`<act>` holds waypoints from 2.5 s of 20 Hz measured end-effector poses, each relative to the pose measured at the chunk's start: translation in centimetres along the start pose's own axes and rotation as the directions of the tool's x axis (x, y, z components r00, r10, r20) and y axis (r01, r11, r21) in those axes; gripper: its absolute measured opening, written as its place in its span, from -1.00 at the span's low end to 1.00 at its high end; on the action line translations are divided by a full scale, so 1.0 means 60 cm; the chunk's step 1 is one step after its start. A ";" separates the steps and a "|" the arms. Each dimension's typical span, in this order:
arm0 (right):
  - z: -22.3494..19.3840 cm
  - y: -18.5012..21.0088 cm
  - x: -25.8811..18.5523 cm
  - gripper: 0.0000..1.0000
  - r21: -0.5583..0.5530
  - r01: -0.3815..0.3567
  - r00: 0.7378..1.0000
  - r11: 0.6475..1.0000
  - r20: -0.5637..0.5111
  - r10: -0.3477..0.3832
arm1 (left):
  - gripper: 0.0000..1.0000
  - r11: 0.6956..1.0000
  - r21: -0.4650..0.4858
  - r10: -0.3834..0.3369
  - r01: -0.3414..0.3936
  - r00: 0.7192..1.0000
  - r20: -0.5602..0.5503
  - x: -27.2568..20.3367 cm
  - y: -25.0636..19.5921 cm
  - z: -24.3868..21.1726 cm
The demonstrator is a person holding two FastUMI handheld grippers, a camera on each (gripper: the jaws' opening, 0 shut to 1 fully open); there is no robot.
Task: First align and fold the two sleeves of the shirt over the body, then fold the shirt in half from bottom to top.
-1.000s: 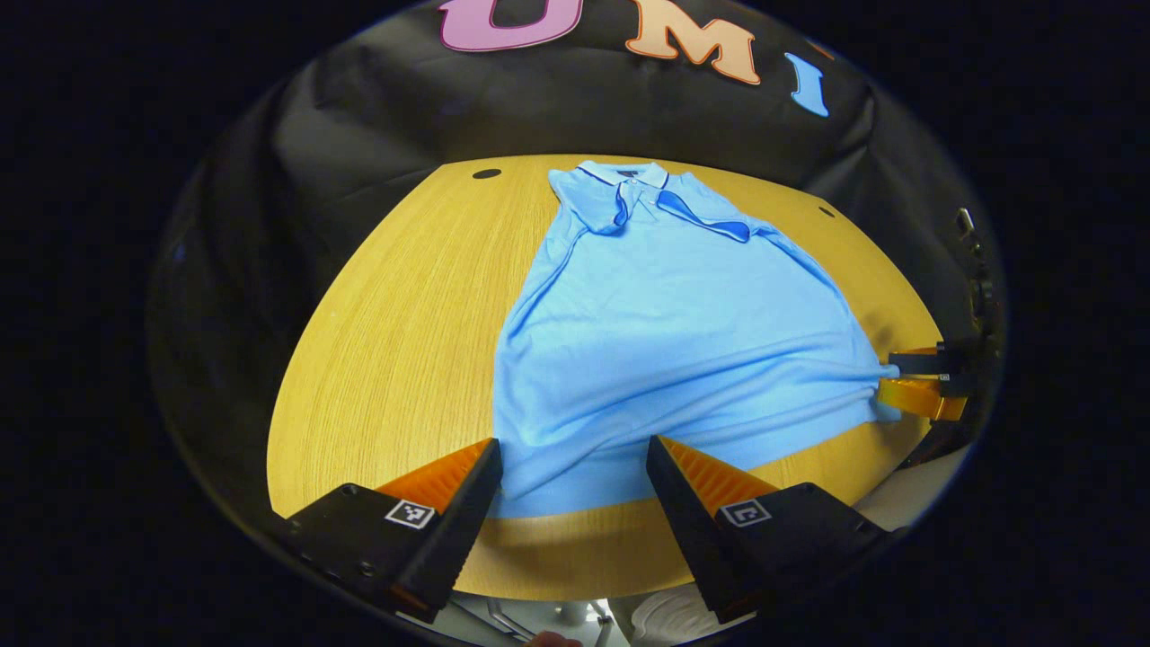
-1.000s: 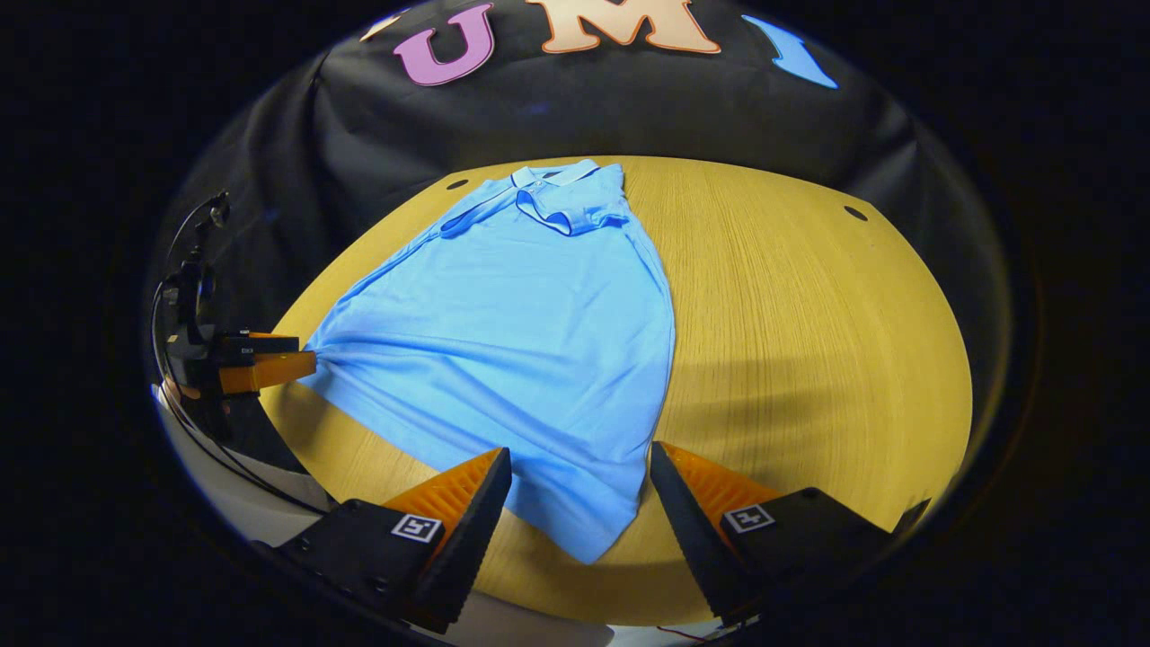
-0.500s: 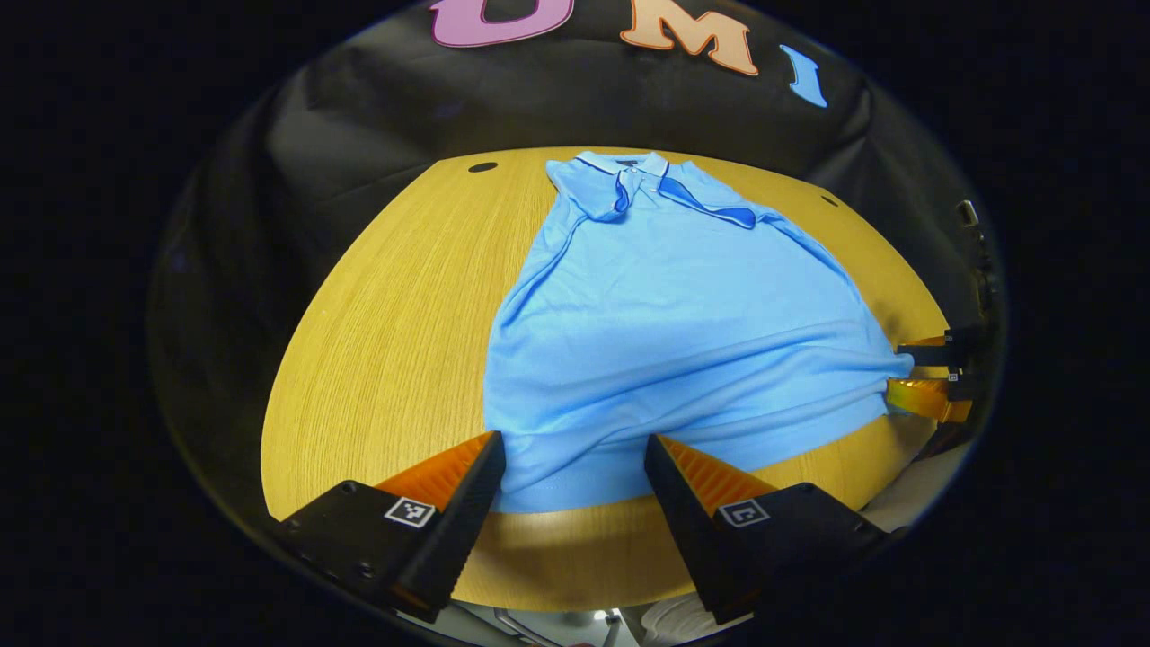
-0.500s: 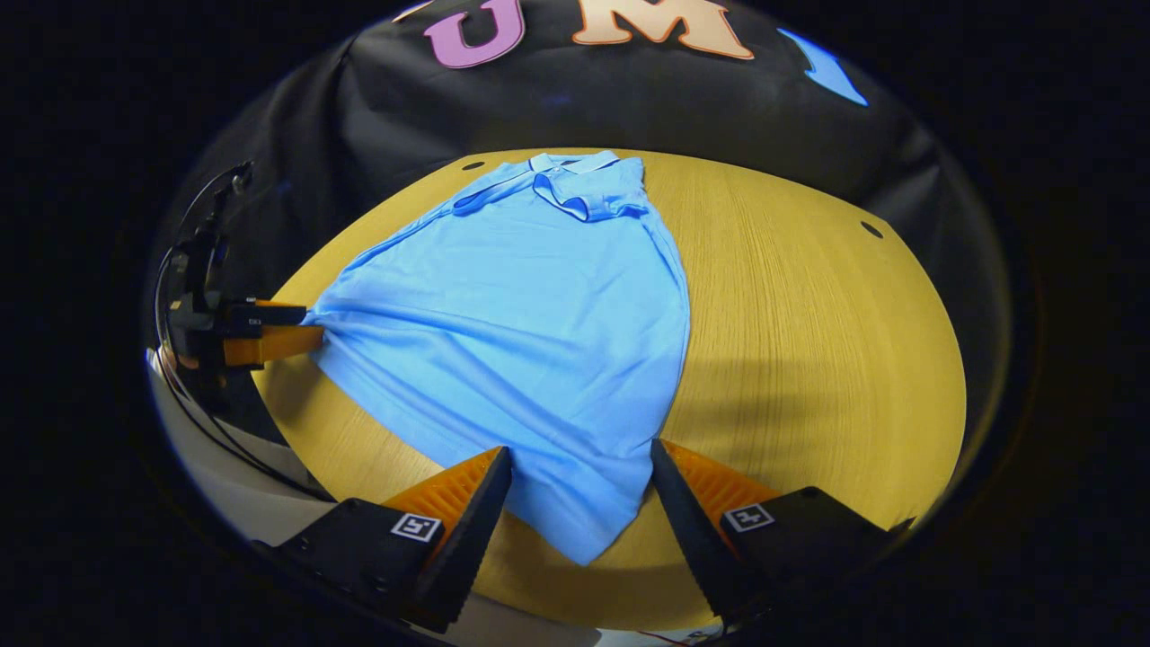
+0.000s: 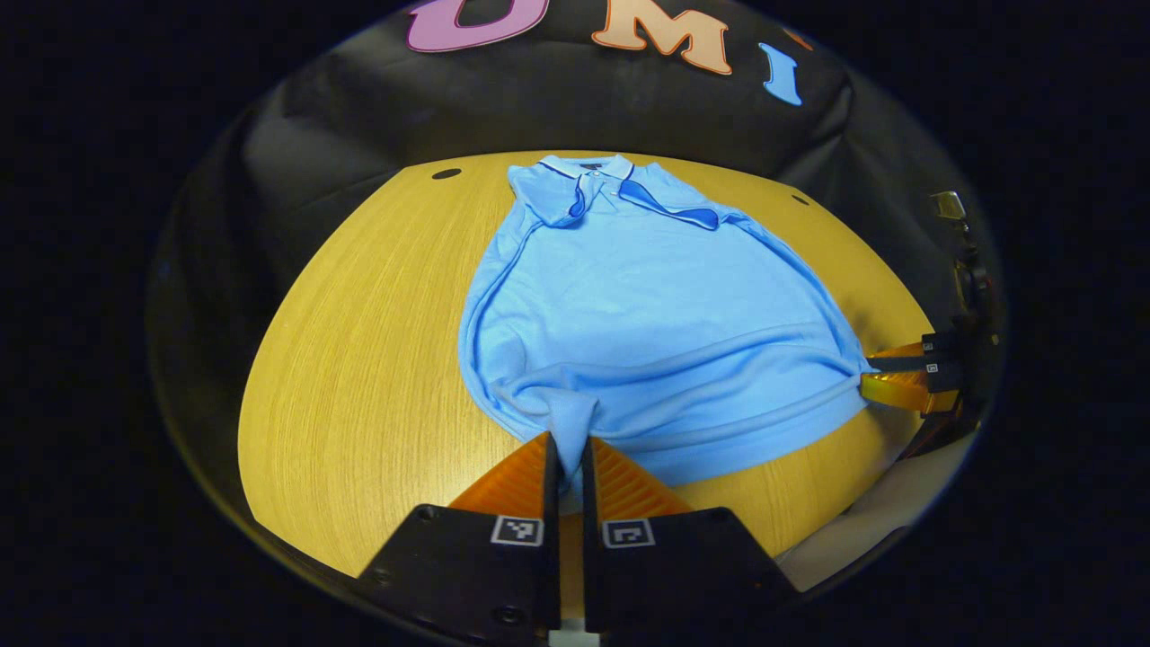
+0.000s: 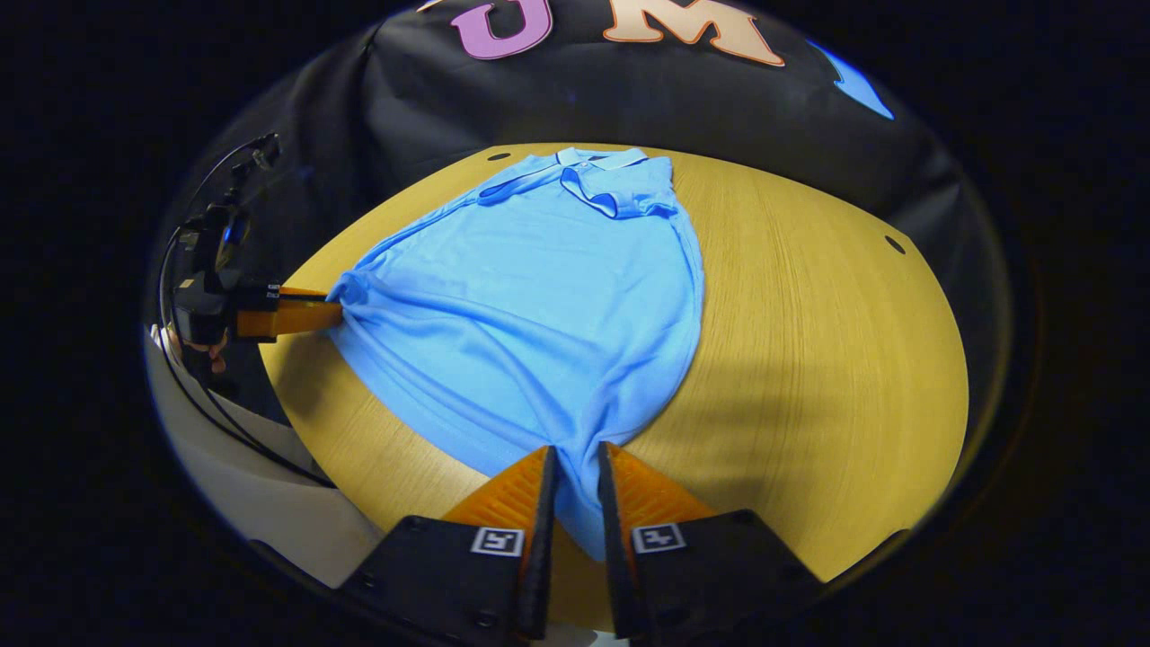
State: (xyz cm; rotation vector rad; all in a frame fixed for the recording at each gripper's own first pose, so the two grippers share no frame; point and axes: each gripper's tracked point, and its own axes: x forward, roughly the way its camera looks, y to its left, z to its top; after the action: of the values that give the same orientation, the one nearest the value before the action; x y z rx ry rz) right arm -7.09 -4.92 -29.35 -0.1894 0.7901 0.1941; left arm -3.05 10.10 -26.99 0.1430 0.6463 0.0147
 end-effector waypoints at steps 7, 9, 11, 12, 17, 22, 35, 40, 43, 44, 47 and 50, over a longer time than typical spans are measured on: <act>0.005 0.001 -0.005 -0.91 -0.015 0.051 0.999 0.999 0.008 -0.051 | -1.00 0.996 -0.092 -0.007 0.010 0.999 0.037 -0.002 0.003 0.005; 0.012 -0.003 -0.004 -0.95 -0.012 0.064 0.998 0.998 0.013 -0.064 | -1.00 0.996 -0.093 0.012 -0.008 0.999 0.041 -0.003 0.003 0.010; 0.032 -0.007 -0.007 -0.94 0.018 0.075 0.997 0.997 0.035 -0.075 | -1.00 0.992 -0.123 0.024 -0.019 0.999 0.044 -0.003 0.007 0.021; 0.047 -0.010 -0.008 -0.94 0.030 0.081 0.995 0.996 0.052 -0.082 | -1.00 0.989 -0.146 0.027 -0.018 0.998 0.055 -0.009 0.008 0.033; 0.130 -0.023 -0.008 -0.95 0.030 0.109 0.984 0.994 0.138 -0.112 | -1.00 0.981 -0.194 0.046 -0.013 0.985 0.164 -0.025 0.022 0.129; 0.222 -0.052 0.025 -0.95 0.027 0.138 0.969 0.990 0.203 -0.141 | -1.00 0.981 -0.192 0.054 -0.010 0.972 0.228 -0.003 0.038 0.214; 0.505 -0.155 0.137 -0.95 -0.080 0.277 0.901 0.957 0.368 -0.230 | -1.00 0.979 -0.201 0.095 -0.024 0.931 0.352 0.121 0.097 0.461; 0.579 -0.194 0.208 -0.95 -0.004 0.297 0.877 0.955 0.396 -0.272 | -1.00 0.976 -0.213 0.114 -0.037 0.925 0.363 0.190 0.121 0.544; 0.588 -0.223 0.243 -0.95 0.071 0.298 0.875 0.952 0.378 -0.302 | -1.00 0.972 -0.227 0.132 -0.055 0.931 0.341 0.235 0.137 0.568; 0.585 -0.228 0.253 -0.96 0.088 0.295 0.878 0.951 0.369 -0.306 | -1.00 0.970 -0.235 0.137 -0.060 0.936 0.325 0.249 0.142 0.569; 0.586 -0.245 0.285 -0.95 0.118 0.281 0.887 0.953 0.348 -0.304 | -1.00 0.968 -0.237 0.155 -0.085 0.944 0.291 0.291 0.159 0.570; 0.592 -0.246 0.300 -0.95 0.140 0.276 0.886 0.951 0.348 -0.308 | -1.00 0.968 -0.213 0.182 -0.129 0.951 0.251 0.315 0.169 0.564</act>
State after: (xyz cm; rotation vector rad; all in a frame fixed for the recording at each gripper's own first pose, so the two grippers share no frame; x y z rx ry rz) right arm 33.18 -8.82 -16.42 -0.1811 0.3881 -0.0923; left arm 32.72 16.92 -10.22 0.0058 0.3576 0.2084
